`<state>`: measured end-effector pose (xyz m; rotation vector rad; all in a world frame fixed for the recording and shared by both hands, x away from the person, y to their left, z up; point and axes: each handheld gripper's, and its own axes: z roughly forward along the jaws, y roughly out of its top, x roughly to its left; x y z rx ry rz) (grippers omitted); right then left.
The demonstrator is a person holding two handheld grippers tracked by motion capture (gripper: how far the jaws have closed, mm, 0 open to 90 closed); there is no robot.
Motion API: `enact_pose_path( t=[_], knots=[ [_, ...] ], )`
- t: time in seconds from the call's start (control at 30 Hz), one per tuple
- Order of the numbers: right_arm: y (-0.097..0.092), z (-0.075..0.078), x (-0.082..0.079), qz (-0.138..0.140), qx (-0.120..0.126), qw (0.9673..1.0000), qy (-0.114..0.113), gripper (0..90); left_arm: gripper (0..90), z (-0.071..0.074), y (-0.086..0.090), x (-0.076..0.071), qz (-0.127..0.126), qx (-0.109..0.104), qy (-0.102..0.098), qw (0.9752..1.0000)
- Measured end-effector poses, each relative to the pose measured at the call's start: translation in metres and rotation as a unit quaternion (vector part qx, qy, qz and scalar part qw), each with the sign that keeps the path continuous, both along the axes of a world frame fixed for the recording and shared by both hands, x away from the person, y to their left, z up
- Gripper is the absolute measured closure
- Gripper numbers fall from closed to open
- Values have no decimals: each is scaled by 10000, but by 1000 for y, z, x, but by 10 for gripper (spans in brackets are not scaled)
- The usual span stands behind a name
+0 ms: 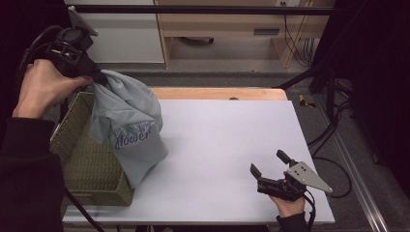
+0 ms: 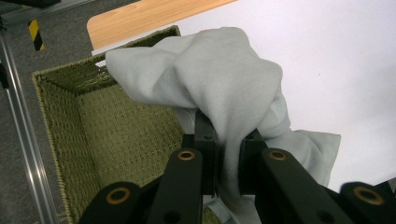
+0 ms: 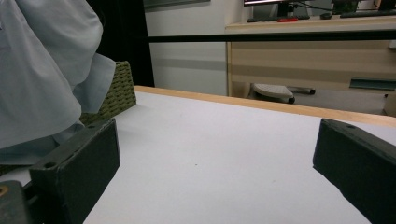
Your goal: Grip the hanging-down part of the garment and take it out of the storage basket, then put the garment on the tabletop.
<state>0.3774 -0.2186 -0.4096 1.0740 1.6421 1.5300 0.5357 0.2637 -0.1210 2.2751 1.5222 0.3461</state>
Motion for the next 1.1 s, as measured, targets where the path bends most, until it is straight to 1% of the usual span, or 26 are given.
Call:
enact_pose_path(
  t=[0.03,0.1,0.17,0.27,0.37,0.43,0.47,0.5,0.53,0.57,0.63,0.7,0.73,0.8,1.03,1.1],
  knots=[
    [1,0,-1,4,9,10000,20,8,823,0,0,0,0,-4,-3,10000],
    [2,-2,-2,-22,-49,10000,22,4,823,0,0,0,6,-12,-3,10000],
    [3,-4,-3,-53,-38,10000,56,4,822,0,-1,0,1,-3,-10,10000],
    [4,-6,-2,-52,4,10000,33,4,823,0,-2,0,-11,3,-13,10000],
    [4,-6,-2,-47,-7,10000,3,4,822,0,-3,0,-17,3,-10,10000],
    [4,-7,-2,-49,3,10000,26,4,822,0,-3,1,-16,7,-5,10000],
    [5,-8,-2,-9,27,10000,26,4,823,0,-3,1,-15,-2,-4,10000],
    [5,-8,-2,15,-16,10000,24,4,822,0,-3,1,-17,5,-1,10000],
    [6,-9,-2,26,-3,10000,70,4,822,0,-3,0,-17,5,-6,10000],
    [6,-10,-1,69,-27,10000,25,4,822,0,-3,0,-19,7,-3,10000],
    [7,-11,-2,137,-32,9999,62,4,822,1,-3,0,-21,8,2,10000],
    [8,-12,-1,148,-31,9999,61,4,822,1,-3,0,-16,11,-6,10000],
    [8,-12,-2,157,-19,9998,106,4,823,1,-3,0,-15,15,-13,10000],
    [8,-13,-1,170,-52,9998,97,4,823,1,-4,-1,-23,30,-5,10000],
    [9,-13,-1,216,-38,9997,121,4,823,2,-8,0,-45,37,-1,10000],
    [9,-13,-1,197,-52,9996,174,4,823,2,-10,0,-71,46,-5,10000]
  ],
)
